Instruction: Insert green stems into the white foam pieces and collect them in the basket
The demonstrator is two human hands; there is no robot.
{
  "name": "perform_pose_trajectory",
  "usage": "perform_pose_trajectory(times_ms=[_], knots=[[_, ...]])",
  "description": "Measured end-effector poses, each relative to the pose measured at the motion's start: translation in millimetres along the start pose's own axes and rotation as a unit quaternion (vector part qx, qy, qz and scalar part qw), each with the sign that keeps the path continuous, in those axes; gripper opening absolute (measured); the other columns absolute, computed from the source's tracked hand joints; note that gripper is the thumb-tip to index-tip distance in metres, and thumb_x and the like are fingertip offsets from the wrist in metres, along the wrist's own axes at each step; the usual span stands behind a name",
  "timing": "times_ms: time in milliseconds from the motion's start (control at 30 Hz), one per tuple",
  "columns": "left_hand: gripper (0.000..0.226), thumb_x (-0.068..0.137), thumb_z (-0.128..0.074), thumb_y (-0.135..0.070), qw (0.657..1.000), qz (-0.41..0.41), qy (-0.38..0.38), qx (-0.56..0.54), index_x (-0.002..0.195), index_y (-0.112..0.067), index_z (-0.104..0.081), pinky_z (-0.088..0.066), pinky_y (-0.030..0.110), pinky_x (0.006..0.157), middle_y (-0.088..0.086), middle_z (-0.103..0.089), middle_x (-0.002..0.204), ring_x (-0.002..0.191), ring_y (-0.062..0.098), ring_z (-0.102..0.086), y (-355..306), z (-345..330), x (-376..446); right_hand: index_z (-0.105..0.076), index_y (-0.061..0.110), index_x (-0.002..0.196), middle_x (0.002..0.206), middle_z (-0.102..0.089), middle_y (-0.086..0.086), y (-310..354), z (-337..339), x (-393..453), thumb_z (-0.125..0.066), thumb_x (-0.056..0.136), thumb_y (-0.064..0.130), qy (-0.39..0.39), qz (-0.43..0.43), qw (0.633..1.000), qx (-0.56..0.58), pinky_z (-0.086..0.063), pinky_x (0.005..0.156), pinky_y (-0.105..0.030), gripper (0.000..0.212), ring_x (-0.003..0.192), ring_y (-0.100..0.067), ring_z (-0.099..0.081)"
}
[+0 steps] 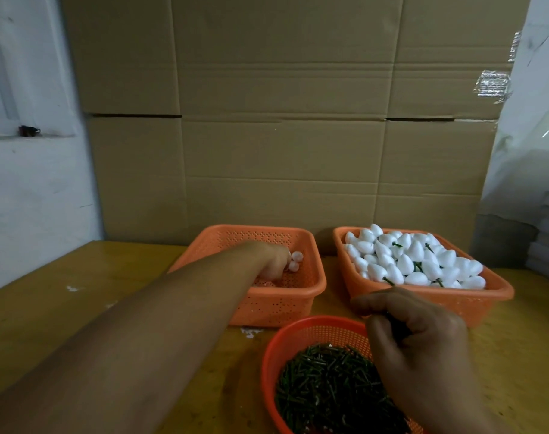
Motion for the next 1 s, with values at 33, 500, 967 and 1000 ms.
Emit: perform_pose_trajectory(times_ms=[33, 500, 967, 1000], knots=[[0.013, 0.098, -0.056, -0.014, 1.000, 0.000, -0.004, -0.007, 0.109, -0.021, -0.060, -0.051, 0.043, 0.098, 0.009, -0.056, 0.131, 0.111, 0.029, -0.059, -1, -1, 0, -0.080, 0.017, 0.080, 0.075, -0.071, 0.014, 0, 0, 0, -0.059, 0.072, 0.002, 0.000, -0.001, 1.000, -0.001, -0.045, 0.052, -0.013, 0.027, 0.054, -0.001, -0.061], [0.035, 0.099, -0.054, -0.007, 0.992, -0.024, -0.012, -0.123, 0.133, -0.011, -0.053, -0.043, 0.033, 0.079, 0.010, -0.057, 0.116, 0.097, 0.024, -0.057, -7, -8, 4, -0.079, 0.018, 0.079, 0.075, -0.070, 0.017, 0, -5, -1, -0.060, 0.071, 0.002, 0.014, -0.001, 1.000, 0.004, -0.045, 0.050, -0.014, 0.027, 0.053, -0.001, -0.060], [0.016, 0.089, -0.074, -0.019, 0.970, -0.110, -0.169, -0.133, 0.102, -0.025, -0.067, -0.042, 0.026, 0.072, -0.012, -0.063, 0.104, 0.093, 0.011, -0.059, -7, 29, -12, -0.080, 0.018, 0.083, 0.078, -0.072, 0.015, -1, -2, -2, -0.064, 0.075, -0.005, 0.017, -0.007, 1.000, 0.009, -0.050, 0.051, -0.024, 0.029, 0.055, -0.003, -0.063], [0.017, 0.087, -0.075, -0.017, 0.964, -0.117, -0.190, -0.143, 0.097, -0.025, -0.064, -0.042, 0.025, 0.067, -0.015, -0.061, 0.097, 0.087, 0.009, -0.060, -7, 32, -16, -0.080, 0.017, 0.082, 0.078, -0.072, 0.016, -1, -2, -2, -0.064, 0.075, -0.005, 0.018, -0.007, 1.000, 0.007, -0.050, 0.052, -0.020, 0.029, 0.056, -0.002, -0.063]])
Point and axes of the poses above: each hand's wrist, its own x-axis towards the middle knuckle, its own z-axis out of the back of the hand, y = z × x, the point moved 8 cm from there along x, towards the middle knuckle
